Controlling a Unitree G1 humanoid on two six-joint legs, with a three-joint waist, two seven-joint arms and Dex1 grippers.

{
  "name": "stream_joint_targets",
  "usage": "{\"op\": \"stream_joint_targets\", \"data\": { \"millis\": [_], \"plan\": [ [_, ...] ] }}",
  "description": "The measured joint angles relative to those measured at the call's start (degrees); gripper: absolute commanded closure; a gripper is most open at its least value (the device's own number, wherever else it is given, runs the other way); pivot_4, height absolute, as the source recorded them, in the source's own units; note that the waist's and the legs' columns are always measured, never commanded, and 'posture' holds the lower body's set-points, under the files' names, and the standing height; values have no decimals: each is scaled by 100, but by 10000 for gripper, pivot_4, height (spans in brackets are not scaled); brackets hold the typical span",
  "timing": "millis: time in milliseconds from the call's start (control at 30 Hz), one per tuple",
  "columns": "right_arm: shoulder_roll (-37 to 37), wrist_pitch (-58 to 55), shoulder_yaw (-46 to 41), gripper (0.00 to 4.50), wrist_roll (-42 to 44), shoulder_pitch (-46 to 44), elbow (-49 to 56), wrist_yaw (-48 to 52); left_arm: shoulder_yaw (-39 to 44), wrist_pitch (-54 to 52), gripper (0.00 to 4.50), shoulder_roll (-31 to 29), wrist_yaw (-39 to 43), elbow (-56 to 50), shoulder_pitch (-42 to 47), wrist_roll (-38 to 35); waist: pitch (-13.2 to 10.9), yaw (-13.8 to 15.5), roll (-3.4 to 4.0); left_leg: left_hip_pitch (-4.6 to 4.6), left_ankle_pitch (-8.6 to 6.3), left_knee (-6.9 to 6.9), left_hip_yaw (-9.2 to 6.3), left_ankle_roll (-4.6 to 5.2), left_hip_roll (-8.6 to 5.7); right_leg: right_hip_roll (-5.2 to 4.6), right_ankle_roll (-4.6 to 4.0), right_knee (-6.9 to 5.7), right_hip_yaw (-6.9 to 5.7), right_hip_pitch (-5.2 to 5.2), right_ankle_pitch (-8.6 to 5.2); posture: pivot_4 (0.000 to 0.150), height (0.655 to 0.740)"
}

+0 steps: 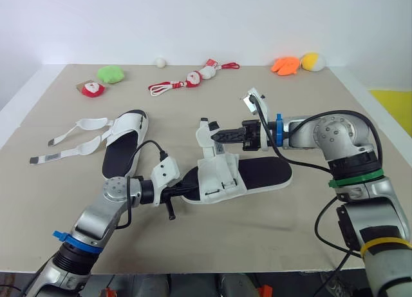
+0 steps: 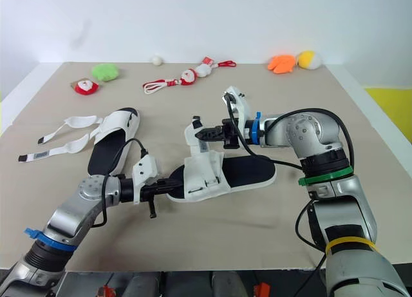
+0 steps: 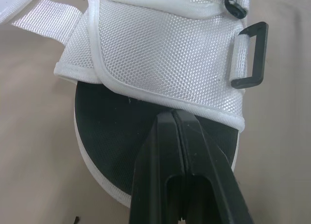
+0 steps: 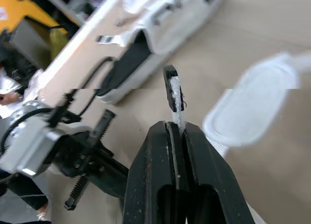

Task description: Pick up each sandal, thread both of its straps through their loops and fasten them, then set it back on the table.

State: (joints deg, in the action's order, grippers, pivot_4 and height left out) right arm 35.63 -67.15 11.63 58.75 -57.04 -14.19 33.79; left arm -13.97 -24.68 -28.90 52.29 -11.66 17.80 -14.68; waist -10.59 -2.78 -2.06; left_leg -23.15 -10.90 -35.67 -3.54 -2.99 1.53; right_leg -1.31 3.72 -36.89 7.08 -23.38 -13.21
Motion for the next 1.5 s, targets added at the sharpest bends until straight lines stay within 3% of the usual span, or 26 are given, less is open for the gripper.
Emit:
{"op": "stream_joint_targets", "data": {
  "millis": [533, 1200, 1233, 1267, 1333, 1400, 1500],
  "plan": [
    [-418, -596, -132, 44255, -1418, -427, -1010, 414, -1, 0, 45000, 50, -54, -8, -18, 11, 1, -3, 3, -4, 0, -8, -1, 0, -1, 0, 4, 0, -1, 0, 2, 1500, 7400],
    [-566, -347, 138, 44255, -2577, -408, -954, 991, -12, -2, 45000, 51, -65, -13, -23, 19, 14, -8, 19, 0, 0, -8, -1, 0, -1, 1, 4, 0, -1, 2, 2, 1500, 7400],
    [-566, -314, 159, 37747, -2608, -406, -952, 1000, -13, -2, 45000, 52, -66, -14, -22, 19, 16, -8, 21, 1, 0, -8, -1, 0, -1, 1, 4, 0, -1, 2, 2, 1500, 7400],
    [-566, -236, 201, 36112, -2688, -399, -947, 1001, -14, -2, 45000, 52, -66, -12, -22, 19, 18, -8, 22, 2, 0, -8, -1, 0, -1, 1, 4, 0, -1, 2, 2, 1500, 7400],
    [-565, -85, 265, 26925, -2917, -311, -949, 994, -14, -2, 45000, 58, -68, -9, -21, 19, 18, -8, 22, 1, 0, -8, -1, 0, -1, 1, 4, 0, -1, 2, 2, 1500, 7400],
    [-564, 41, 296, 21482, -3076, -247, -945, 1006, -7, -3, 45000, 56, -67, -6, -19, 19, 19, -11, 24, 1, 0, -7, -1, -1, -1, 1, 4, 0, -1, 1, 2, 1500, 7400],
    [-560, 179, 303, 8026, -3284, -227, -945, 1008, -6, -3, 45000, 57, -66, -2, -19, 19, 19, -12, 24, 2, 0, -6, -1, -1, 0, 1, 4, 0, -2, 1, 2, 1500, 7400]
  ]
}}
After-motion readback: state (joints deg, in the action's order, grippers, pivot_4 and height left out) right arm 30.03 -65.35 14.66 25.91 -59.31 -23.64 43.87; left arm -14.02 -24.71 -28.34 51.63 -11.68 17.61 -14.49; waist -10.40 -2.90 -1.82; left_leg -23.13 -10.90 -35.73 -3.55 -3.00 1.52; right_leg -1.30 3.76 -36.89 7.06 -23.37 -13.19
